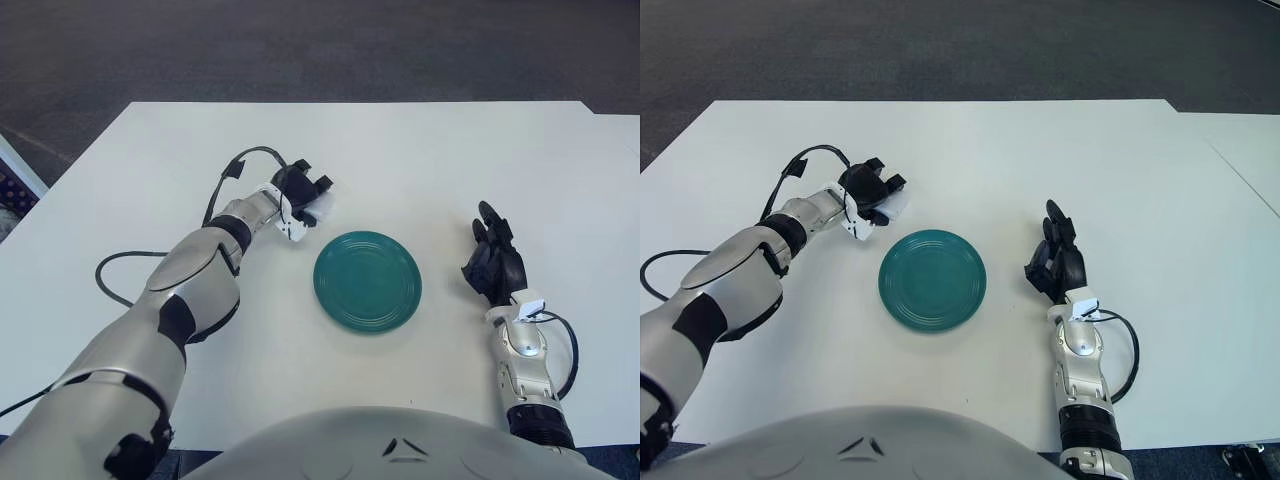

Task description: Put the charger into the plate.

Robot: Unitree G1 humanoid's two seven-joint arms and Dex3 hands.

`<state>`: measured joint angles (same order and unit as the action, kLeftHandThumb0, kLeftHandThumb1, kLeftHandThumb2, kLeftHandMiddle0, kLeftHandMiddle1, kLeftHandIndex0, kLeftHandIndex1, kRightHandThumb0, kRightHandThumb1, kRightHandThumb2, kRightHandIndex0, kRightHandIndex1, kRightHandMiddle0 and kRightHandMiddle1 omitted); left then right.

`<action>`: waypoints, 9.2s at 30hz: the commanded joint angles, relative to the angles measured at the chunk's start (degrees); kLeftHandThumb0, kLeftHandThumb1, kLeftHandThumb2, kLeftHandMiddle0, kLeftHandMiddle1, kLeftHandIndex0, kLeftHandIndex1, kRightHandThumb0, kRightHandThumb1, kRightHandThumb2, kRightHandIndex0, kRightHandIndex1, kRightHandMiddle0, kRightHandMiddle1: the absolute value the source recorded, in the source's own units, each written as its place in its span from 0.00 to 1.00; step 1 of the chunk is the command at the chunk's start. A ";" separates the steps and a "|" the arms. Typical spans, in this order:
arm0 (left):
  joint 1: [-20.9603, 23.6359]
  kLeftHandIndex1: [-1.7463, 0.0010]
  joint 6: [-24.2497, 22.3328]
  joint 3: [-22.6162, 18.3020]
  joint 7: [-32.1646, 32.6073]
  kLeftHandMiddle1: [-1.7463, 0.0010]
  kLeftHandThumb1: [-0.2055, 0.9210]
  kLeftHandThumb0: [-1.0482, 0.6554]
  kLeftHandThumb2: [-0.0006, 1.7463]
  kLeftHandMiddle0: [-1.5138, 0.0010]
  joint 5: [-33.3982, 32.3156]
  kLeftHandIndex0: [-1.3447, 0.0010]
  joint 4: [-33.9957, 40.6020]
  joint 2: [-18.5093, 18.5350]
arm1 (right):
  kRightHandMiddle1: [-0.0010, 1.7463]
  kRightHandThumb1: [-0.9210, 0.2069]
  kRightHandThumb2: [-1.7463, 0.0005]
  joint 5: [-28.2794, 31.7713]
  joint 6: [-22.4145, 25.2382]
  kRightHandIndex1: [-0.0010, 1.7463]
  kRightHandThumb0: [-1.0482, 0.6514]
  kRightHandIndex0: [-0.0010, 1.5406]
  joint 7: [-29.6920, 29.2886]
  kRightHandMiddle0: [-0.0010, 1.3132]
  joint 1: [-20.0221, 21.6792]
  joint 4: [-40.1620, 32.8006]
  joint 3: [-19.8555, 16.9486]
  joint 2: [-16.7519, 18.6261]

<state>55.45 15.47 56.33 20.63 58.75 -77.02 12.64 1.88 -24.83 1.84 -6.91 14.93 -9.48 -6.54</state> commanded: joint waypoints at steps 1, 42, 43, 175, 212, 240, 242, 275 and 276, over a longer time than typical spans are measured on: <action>-5.58 0.02 0.18 -0.43 -5.64 0.00 0.53 0.57 0.69 0.66 -0.32 0.68 -2.66 0.07 | 0.19 0.00 0.39 1.01 1.28 0.01 0.09 0.08 0.35 0.00 -1.28 1.60 -0.84 -0.48; -9.20 0.00 12.22 -33.92 -23.30 0.01 0.40 0.62 0.80 0.57 -32.25 0.66 41.36 12.46 | 0.20 0.00 0.40 0.97 0.16 0.00 0.08 0.08 0.78 0.00 -1.13 3.70 -0.45 -0.99; -10.47 0.00 11.27 -34.51 -24.36 0.01 0.40 0.62 0.80 0.57 -32.77 0.66 44.60 12.79 | 0.20 0.00 0.40 1.00 0.15 0.00 0.08 0.08 0.77 0.00 -1.09 3.77 -0.43 -0.98; -15.60 1.00 24.12 -11.19 -51.24 1.00 1.00 0.00 0.28 1.00 -11.33 1.00 59.07 12.23 | 0.23 0.00 0.43 1.27 4.97 0.01 0.10 0.15 -1.69 0.00 1.43 3.39 1.76 3.87; -17.71 0.97 -10.78 -68.05 -34.63 1.00 1.00 0.00 0.44 0.99 -91.15 0.94 58.54 -16.80 | 0.22 0.00 0.44 1.85 2.63 0.00 0.08 0.16 -1.17 0.00 2.29 6.75 1.56 3.93; -50.83 1.00 -1.80 -57.02 -23.78 1.00 1.00 0.00 0.56 1.00 -70.52 1.00 57.96 -22.03 | 0.21 0.00 0.42 0.04 1.57 0.00 0.09 0.14 -1.35 0.00 2.56 7.56 3.04 4.22; -51.59 1.00 -1.29 -55.72 -25.56 1.00 1.00 0.00 0.57 1.00 -69.07 1.00 57.41 -19.73 | 0.21 0.00 0.42 0.49 1.53 0.00 0.09 0.14 -0.95 0.00 2.80 7.77 2.95 4.42; -55.04 1.00 1.95 -54.77 -24.67 1.00 1.00 0.00 0.64 1.00 -59.66 0.99 53.32 -14.04 | 0.19 0.00 0.43 0.33 0.96 0.00 0.09 0.12 -0.84 0.00 4.14 9.04 3.50 6.01; -54.88 1.00 1.46 -54.90 -24.84 1.00 1.00 0.00 0.65 1.00 -59.90 0.99 53.89 -13.93 | 0.19 0.00 0.43 0.38 1.05 0.00 0.09 0.12 -0.77 0.00 4.21 9.12 3.47 5.94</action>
<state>3.10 20.69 1.34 -3.65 -0.88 -21.99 -1.54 2.14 -26.26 1.10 -0.97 21.52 -6.61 -1.47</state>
